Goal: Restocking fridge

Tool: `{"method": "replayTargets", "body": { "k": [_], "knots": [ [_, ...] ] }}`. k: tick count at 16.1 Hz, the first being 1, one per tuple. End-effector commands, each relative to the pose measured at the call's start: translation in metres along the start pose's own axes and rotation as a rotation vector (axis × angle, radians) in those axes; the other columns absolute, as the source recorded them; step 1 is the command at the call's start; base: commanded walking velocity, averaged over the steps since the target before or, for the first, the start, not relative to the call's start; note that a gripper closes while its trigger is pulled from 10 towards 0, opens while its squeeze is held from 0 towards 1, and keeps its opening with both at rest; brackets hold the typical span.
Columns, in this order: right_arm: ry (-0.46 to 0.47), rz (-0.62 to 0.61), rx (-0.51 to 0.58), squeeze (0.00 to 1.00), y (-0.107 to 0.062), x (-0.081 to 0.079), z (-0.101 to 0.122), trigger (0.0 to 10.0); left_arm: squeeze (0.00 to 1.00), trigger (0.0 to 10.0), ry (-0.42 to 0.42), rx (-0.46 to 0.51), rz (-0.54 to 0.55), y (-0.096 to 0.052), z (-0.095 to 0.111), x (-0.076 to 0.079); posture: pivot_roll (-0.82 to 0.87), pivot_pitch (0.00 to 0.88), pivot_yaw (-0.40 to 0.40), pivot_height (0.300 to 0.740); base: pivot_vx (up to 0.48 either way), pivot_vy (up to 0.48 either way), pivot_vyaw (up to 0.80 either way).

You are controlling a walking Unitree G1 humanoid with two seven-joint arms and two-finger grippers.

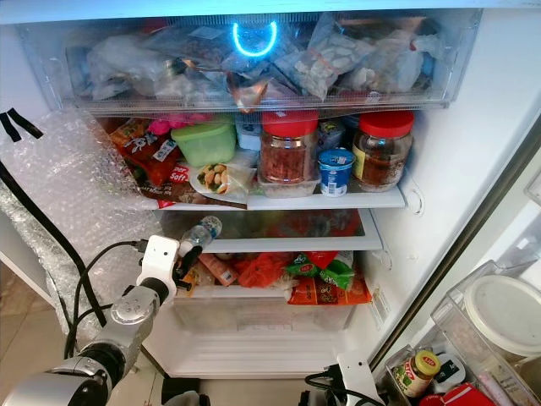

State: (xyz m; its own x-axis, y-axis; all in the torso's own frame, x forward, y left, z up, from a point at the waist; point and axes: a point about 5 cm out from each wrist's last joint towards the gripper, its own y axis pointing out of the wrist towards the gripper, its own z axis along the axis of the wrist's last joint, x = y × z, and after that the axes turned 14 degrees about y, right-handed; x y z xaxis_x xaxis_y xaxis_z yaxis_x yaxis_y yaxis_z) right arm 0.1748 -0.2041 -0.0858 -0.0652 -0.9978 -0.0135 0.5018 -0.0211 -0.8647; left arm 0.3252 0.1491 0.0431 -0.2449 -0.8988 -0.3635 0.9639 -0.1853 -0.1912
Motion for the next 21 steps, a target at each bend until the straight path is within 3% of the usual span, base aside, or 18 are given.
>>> {"method": "replayTargets", "body": {
  "k": [1, 7, 9, 11, 17, 21],
  "knots": [
    [0.005, -0.010, -0.006, 0.00, -0.001, 0.004, -0.001, 10.0, 0.00, 10.0, -0.029, -0.072, -0.010, -0.003, -0.011, 0.002, -0.07, 0.000, 0.023, 0.652, 0.000, 0.000, 0.00],
    [0.001, -0.016, -0.007, 0.00, -0.001, 0.004, -0.002, 10.0, 0.00, 10.0, -0.090, -0.035, 0.038, 0.012, 0.013, -0.008, -0.07, 0.000, 0.022, 0.652, 0.000, 0.000, 0.00],
    [0.001, -0.017, -0.008, 0.00, -0.001, 0.004, -0.002, 10.0, 0.00, 10.0, -0.126, -0.059, 0.046, 0.016, 0.016, -0.011, -0.07, 0.000, 0.023, 0.652, 0.000, 0.000, 0.00],
    [-0.001, -0.016, -0.012, 0.00, -0.001, 0.004, -0.003, 10.0, 0.00, 10.0, -0.157, -0.149, 0.043, 0.019, 0.013, -0.011, -0.08, 0.000, 0.028, 0.652, 0.000, 0.000, 0.00],
    [0.001, -0.023, -0.020, 0.00, -0.002, 0.005, -0.011, 10.0, 0.00, 10.0, -0.163, -0.180, 0.026, 0.020, 0.012, -0.004, -0.10, 0.000, 0.039, 0.652, 0.000, 0.000, 0.00],
    [0.007, -0.027, -0.016, 0.00, -0.002, 0.004, -0.014, 10.0, 0.00, 10.0, -0.122, -0.170, -0.008, 0.019, 0.012, 0.004, -0.09, 0.000, 0.042, 0.652, 0.000, 0.000, 0.00]
  ]
}}
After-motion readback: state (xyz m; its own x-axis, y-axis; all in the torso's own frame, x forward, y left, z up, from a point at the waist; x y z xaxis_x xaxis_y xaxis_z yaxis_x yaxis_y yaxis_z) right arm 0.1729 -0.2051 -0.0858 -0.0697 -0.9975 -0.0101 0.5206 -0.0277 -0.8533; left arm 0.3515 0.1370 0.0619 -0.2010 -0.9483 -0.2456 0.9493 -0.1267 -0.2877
